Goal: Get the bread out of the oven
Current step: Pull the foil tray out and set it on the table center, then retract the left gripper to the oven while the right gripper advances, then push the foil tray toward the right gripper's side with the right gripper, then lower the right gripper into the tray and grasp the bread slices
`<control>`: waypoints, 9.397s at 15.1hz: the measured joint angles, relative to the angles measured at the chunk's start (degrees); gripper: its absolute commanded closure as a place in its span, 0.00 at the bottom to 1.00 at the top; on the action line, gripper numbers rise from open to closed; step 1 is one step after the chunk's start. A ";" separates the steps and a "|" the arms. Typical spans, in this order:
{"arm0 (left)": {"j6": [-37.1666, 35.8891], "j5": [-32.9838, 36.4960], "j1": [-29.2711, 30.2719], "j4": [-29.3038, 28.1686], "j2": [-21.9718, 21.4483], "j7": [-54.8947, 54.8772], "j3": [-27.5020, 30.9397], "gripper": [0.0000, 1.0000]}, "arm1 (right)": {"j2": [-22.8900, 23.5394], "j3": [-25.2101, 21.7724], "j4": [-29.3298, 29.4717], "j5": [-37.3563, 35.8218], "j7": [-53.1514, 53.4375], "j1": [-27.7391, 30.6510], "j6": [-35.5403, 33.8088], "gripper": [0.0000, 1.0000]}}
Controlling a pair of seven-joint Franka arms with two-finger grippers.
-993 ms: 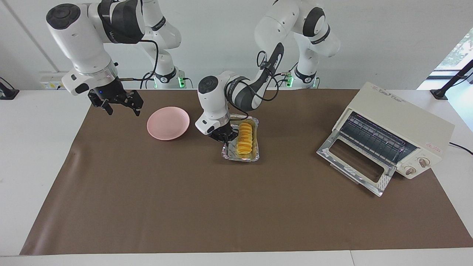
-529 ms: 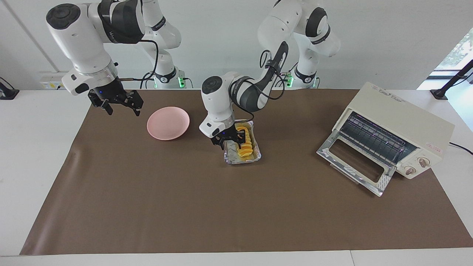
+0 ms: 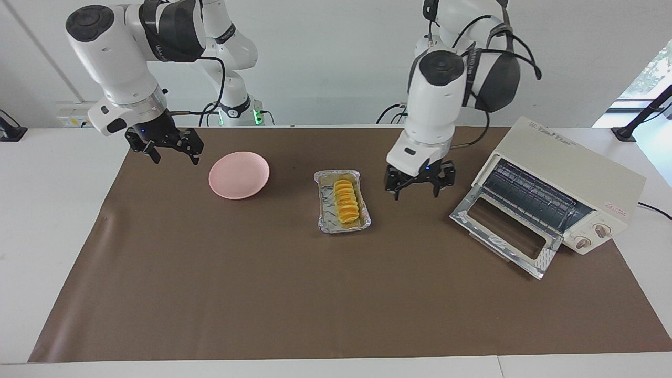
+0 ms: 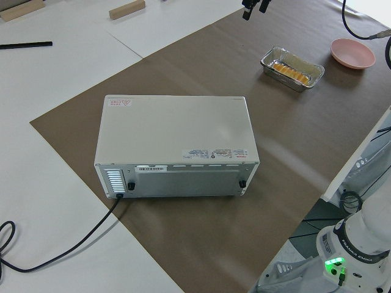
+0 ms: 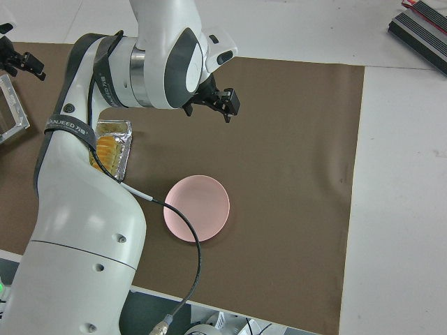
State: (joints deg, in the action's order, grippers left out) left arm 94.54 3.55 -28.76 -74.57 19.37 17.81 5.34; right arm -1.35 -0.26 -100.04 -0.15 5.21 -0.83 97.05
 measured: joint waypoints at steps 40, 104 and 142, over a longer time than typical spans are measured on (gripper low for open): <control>-9.55 -3.06 24.75 -15.78 -17.80 -21.03 -5.19 0.00 | 15.94 1.63 -16.19 1.02 27.33 -28.22 37.19 0.02; -9.37 -3.06 25.41 -15.78 -18.59 -21.11 -5.32 0.00 | 17.10 0.85 -5.94 6.99 -5.87 -3.87 22.44 0.01; -9.35 -3.06 25.41 -15.78 -18.59 -21.11 -5.32 0.00 | 17.07 1.07 -15.39 7.00 -5.88 -4.26 31.94 0.47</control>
State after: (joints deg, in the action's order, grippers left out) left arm 85.19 0.49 -3.35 -90.35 0.78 -3.30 0.02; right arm 15.71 0.82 -115.42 6.85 -0.66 -5.09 129.00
